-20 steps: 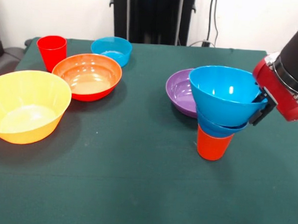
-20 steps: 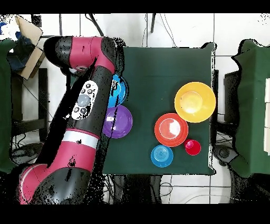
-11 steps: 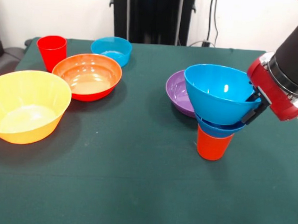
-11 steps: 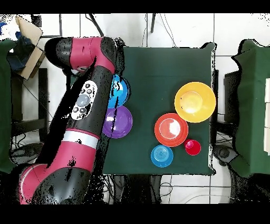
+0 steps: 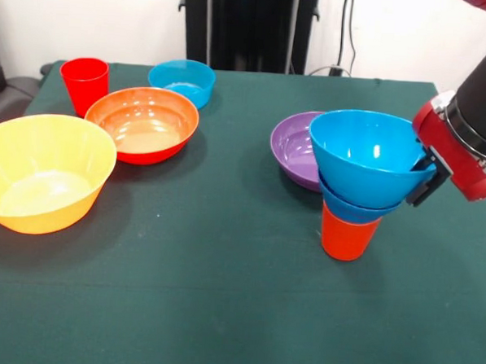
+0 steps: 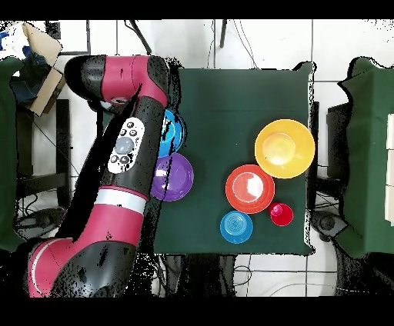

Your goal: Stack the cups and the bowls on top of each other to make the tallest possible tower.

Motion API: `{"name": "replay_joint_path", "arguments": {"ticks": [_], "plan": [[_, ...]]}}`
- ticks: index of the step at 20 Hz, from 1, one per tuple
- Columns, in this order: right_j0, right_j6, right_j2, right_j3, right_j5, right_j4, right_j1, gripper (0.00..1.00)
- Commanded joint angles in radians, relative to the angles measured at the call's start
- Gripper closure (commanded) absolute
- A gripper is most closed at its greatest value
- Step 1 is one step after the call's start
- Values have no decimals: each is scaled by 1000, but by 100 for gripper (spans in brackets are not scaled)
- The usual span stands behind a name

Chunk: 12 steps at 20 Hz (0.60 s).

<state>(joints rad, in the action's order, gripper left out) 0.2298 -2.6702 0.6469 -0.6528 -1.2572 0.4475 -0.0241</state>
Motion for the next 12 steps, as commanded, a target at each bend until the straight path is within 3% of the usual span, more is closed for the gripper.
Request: {"name": "replay_joint_path", "arguments": {"ticks": [1, 12], "plan": [[-35, 80, -168, -69, 28, -11, -30, 100], [-41, 102, -161, -75, 4, -66, -43, 100]]}}
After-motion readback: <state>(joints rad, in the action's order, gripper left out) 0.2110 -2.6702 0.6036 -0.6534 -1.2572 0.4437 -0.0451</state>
